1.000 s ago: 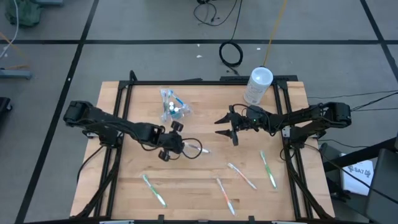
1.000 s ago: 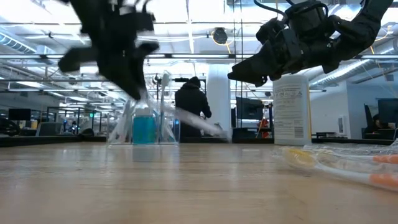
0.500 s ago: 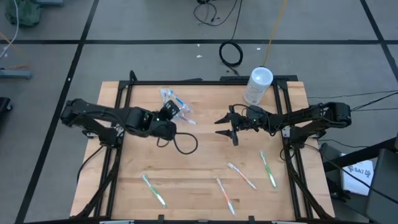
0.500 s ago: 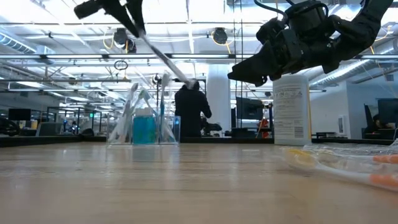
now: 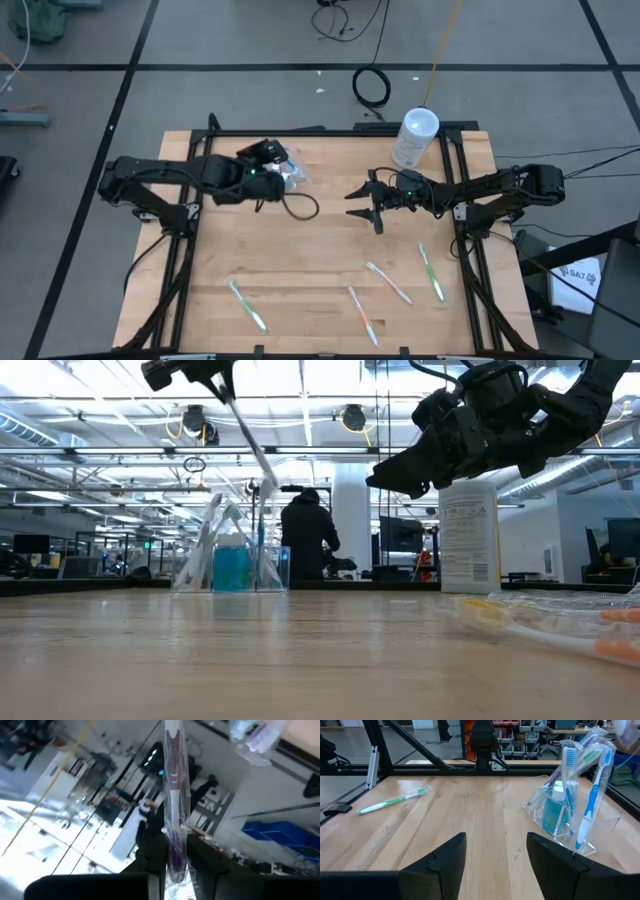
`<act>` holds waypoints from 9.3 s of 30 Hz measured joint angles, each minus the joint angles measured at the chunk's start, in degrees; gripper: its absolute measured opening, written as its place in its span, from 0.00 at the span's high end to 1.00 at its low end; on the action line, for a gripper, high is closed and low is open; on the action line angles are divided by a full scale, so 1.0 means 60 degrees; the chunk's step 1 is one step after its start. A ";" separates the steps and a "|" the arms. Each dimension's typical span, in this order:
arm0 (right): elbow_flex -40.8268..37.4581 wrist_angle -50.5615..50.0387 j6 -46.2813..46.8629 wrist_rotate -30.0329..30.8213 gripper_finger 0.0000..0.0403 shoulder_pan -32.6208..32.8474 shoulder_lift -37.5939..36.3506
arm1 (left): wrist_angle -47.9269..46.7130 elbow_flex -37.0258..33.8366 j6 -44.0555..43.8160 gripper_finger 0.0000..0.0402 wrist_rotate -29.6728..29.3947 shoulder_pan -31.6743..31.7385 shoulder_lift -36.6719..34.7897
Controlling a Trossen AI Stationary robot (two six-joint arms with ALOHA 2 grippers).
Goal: Pick & Place toothbrushing station
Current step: Put the violet toothbrush into the transparent organizer, then put the green toothbrush into the transparent organizer
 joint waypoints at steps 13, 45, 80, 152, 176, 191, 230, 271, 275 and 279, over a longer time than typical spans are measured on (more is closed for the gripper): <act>0.0000 0.0007 0.0000 0.0000 0.50 0.0000 0.0000 | 0.0740 0.0002 0.2181 0.85 0.3023 0.1992 0.0442; -0.0004 -0.0061 -0.0149 0.0000 0.50 -0.0002 0.0000 | 0.2683 -0.0018 0.1333 0.74 0.3604 0.2478 0.3271; -0.0004 -0.0138 -0.0146 0.0000 0.50 -0.0004 0.0000 | 0.2309 0.0328 -0.7096 0.65 0.4333 0.1565 -0.0232; 0.0000 0.0004 -0.0183 0.0004 0.50 -0.0004 0.0000 | 0.8484 -0.3923 -1.3632 0.99 0.1676 0.3052 0.1322; 0.0000 -0.0033 -0.0139 0.0004 0.50 -0.0004 0.0000 | 0.8666 -0.3831 -1.2165 0.97 0.1411 0.2465 0.0738; 0.0000 -0.0064 -0.0113 0.0006 0.50 -0.0004 -0.0003 | 0.7036 -0.3530 -1.2375 0.96 0.4036 -0.0035 -0.1838; 0.0000 -0.0066 0.0688 0.0040 0.50 0.0000 -0.0004 | 0.6218 -0.7936 -1.7383 0.57 1.2112 -0.5622 -0.0641; 0.0000 -0.0066 0.0685 0.0040 0.50 0.0000 -0.0004 | 0.6948 -0.8084 -1.7023 0.92 0.9980 -0.6376 -0.0608; -0.0002 -0.0066 0.0685 0.0040 0.50 0.0000 -0.0004 | 0.6842 -0.7415 -1.6560 0.91 0.8760 -0.6233 -0.0612; -0.0004 -0.0065 0.0685 0.0040 0.50 0.0000 -0.0004 | 0.6568 -0.6717 -1.5057 0.95 0.7566 -0.6108 -0.0623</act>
